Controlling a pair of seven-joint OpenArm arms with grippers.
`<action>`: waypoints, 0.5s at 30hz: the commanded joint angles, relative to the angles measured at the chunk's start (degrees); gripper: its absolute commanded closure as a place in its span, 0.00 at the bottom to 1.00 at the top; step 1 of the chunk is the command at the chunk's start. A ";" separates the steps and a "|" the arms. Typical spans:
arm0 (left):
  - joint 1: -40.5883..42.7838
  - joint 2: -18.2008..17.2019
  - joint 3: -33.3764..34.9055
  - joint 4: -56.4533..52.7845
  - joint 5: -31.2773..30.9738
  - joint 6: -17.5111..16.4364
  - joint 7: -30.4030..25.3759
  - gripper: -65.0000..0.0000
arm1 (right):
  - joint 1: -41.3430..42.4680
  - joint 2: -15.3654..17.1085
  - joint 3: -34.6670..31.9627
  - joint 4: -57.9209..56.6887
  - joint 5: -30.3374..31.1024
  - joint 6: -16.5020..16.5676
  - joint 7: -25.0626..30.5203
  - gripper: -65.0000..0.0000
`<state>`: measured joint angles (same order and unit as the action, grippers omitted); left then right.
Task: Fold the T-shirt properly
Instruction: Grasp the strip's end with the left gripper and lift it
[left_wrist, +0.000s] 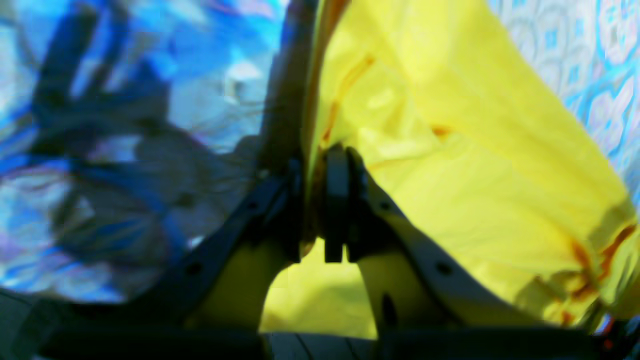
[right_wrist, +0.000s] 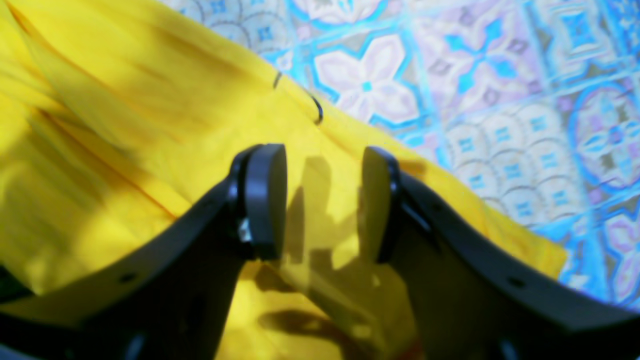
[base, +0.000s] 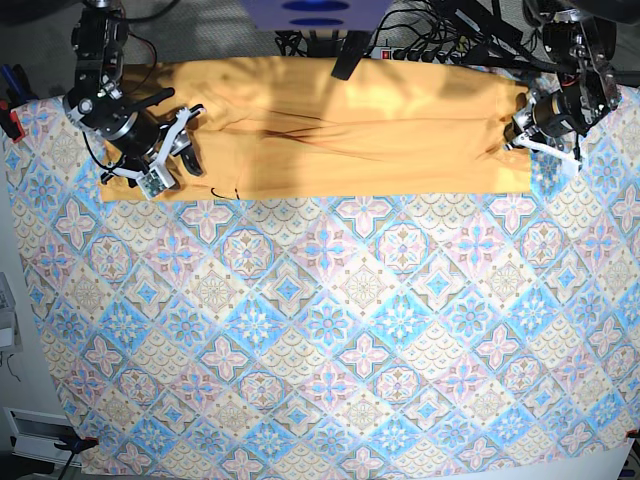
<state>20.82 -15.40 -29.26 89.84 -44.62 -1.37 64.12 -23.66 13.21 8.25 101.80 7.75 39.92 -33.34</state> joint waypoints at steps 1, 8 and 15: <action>-0.20 -1.17 -1.29 2.24 -0.26 -0.26 -0.86 1.00 | 0.14 0.55 0.32 0.66 0.74 0.08 1.12 0.64; -0.29 -1.00 -5.69 8.22 -0.26 -2.11 -0.86 1.00 | -0.30 0.72 -0.03 0.66 0.74 0.08 0.86 0.64; -0.20 1.38 -9.82 11.65 -0.87 -3.25 -0.86 1.00 | -0.03 0.81 -0.03 -1.53 0.74 0.08 -3.80 0.80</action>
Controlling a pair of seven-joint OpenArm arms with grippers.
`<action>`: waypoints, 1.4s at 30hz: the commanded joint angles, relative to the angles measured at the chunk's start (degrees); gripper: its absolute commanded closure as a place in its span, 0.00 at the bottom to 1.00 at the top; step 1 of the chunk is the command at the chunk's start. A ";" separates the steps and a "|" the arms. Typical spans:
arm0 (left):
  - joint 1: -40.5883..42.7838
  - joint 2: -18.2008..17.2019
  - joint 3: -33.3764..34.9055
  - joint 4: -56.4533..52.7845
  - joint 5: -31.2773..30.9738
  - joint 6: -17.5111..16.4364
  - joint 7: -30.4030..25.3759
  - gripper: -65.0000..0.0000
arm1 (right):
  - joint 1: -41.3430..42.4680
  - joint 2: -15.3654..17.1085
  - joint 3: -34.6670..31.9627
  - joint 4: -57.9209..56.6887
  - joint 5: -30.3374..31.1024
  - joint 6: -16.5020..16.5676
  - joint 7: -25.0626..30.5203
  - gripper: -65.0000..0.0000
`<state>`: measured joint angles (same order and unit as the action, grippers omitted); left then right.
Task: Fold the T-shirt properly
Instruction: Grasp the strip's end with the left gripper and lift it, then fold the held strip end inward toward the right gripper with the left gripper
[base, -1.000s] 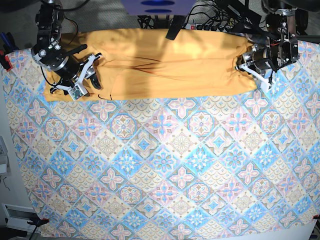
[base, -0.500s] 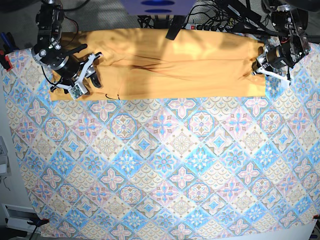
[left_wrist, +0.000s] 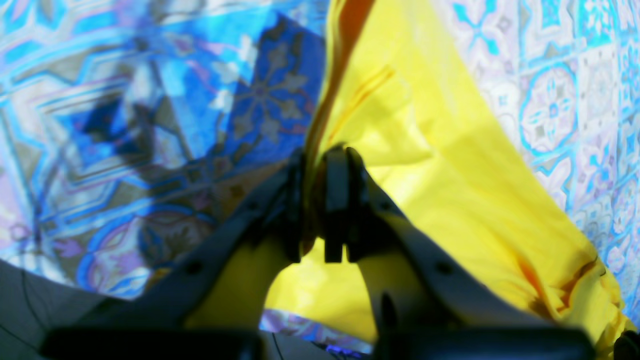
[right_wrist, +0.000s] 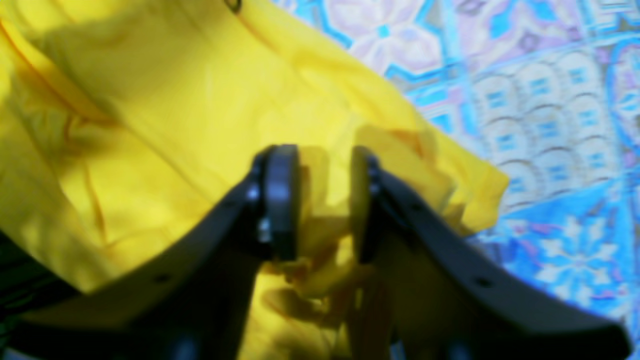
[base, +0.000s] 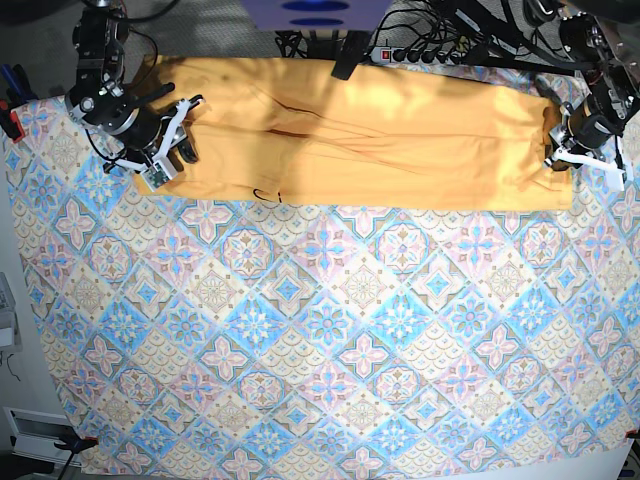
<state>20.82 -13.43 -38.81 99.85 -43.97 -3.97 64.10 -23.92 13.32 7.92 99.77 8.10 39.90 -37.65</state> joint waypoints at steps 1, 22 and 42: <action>0.06 -0.33 -0.27 2.70 -1.79 -1.44 -0.84 1.00 | 0.32 0.70 0.30 -0.91 0.39 0.10 0.24 0.84; 3.23 3.72 15.55 13.42 -12.43 -5.22 2.15 1.00 | 4.54 0.70 0.21 -17.17 0.39 0.10 0.24 0.91; 1.73 5.65 35.07 13.33 -11.99 -5.04 2.23 1.00 | 5.33 0.70 0.21 -17.00 0.39 0.10 0.33 0.91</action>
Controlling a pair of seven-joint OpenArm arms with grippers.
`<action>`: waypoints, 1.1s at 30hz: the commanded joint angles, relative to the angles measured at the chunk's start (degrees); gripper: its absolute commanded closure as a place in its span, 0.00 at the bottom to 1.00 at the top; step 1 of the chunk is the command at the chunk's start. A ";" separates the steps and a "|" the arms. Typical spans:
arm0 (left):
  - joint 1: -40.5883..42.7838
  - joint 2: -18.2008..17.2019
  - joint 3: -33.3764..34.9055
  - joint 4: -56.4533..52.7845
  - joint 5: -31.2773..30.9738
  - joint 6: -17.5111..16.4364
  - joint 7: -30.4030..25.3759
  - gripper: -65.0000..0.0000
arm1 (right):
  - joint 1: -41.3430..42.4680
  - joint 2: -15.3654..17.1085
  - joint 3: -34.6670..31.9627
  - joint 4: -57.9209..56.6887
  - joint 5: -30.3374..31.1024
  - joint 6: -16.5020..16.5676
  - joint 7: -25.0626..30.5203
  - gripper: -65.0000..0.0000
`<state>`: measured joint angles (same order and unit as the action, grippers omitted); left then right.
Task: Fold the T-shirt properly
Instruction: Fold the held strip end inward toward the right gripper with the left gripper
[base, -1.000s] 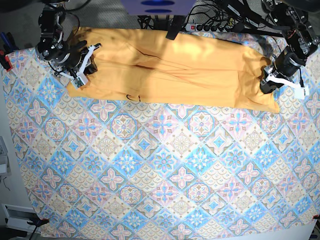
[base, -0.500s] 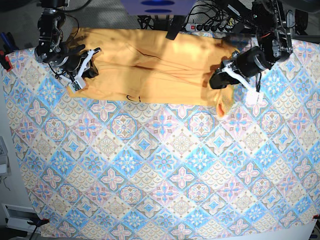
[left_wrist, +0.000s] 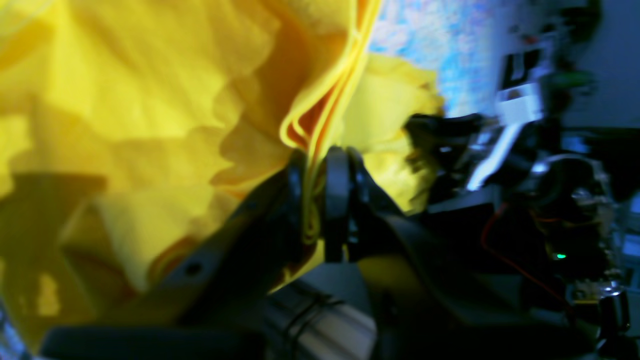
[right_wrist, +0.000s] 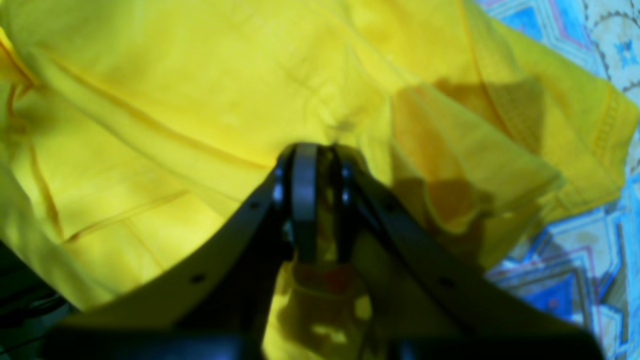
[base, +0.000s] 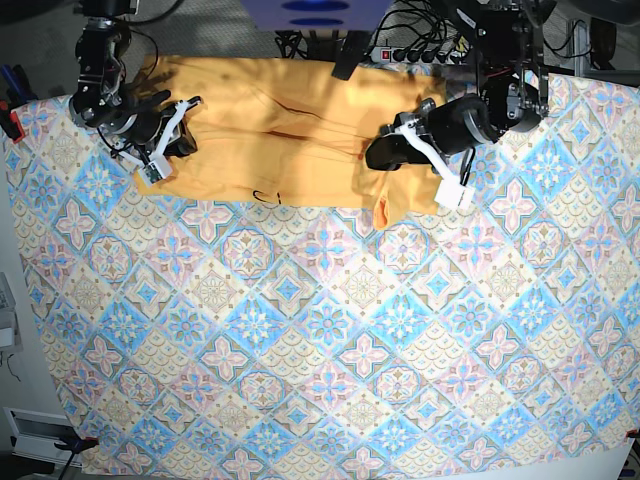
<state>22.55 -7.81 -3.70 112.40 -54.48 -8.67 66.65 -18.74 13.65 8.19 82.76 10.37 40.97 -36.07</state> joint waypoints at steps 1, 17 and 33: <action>0.00 0.21 0.41 0.26 -1.48 -0.34 -0.32 1.00 | 0.15 0.37 -0.05 0.18 -1.89 -0.97 -1.24 0.91; -2.46 0.12 1.81 -0.79 -1.92 -0.43 2.93 0.56 | 0.15 0.37 -0.05 0.36 -1.89 -0.97 -1.24 0.91; -2.02 -5.68 -7.59 1.14 -2.09 -0.43 3.11 0.52 | 0.76 0.37 -0.05 0.45 -1.89 -0.97 -1.33 0.91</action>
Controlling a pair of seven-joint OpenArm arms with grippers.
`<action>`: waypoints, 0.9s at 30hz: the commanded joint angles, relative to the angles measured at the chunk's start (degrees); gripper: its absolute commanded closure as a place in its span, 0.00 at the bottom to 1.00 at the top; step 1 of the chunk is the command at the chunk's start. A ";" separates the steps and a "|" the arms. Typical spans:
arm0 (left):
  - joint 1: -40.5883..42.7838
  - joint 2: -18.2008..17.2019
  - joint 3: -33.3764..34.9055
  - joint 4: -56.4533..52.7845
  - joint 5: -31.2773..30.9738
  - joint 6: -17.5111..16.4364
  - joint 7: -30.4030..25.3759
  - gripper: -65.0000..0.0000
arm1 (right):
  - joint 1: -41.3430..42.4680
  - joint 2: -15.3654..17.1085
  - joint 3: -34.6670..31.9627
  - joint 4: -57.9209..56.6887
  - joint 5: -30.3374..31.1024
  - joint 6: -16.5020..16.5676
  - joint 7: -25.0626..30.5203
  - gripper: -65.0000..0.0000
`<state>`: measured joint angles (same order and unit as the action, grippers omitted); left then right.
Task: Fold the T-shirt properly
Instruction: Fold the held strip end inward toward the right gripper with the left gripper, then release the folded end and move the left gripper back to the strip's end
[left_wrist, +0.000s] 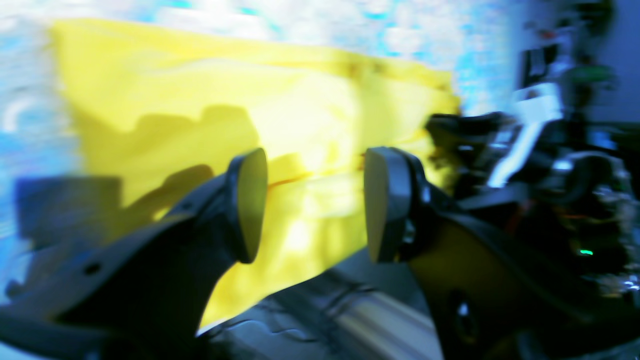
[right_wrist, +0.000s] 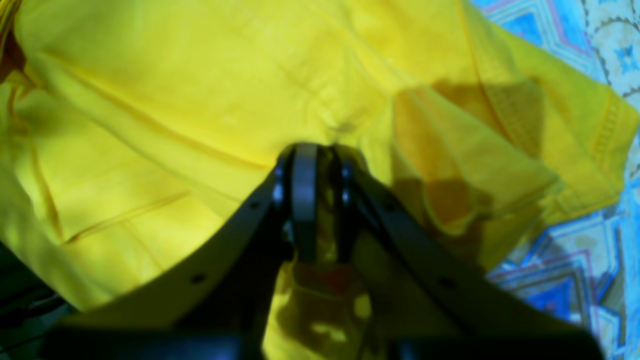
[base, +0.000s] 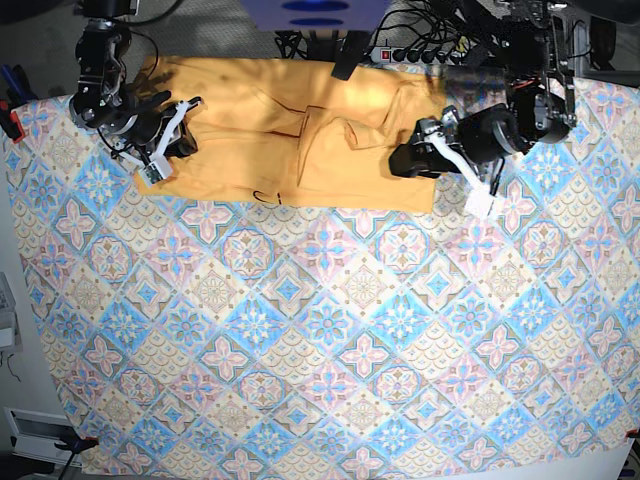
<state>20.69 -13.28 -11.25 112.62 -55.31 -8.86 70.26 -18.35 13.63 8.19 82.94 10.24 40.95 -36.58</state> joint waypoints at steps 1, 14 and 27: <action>0.46 -1.18 -1.02 0.92 -1.26 -0.24 -0.50 0.52 | 0.46 0.39 -0.05 0.18 -1.76 -0.95 -0.83 0.91; -0.51 -4.17 -4.62 -12.00 -0.73 -0.24 -0.68 0.51 | 0.46 0.39 -0.05 0.18 -1.67 -0.95 -0.92 0.91; -2.45 -4.96 -1.46 -19.91 -0.65 -0.24 -1.03 0.51 | 0.46 0.39 -0.05 0.18 -1.67 -0.95 -0.92 0.91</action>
<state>18.57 -17.82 -12.73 91.77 -54.61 -8.80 69.34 -18.11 13.61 8.14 82.91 9.93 41.12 -36.67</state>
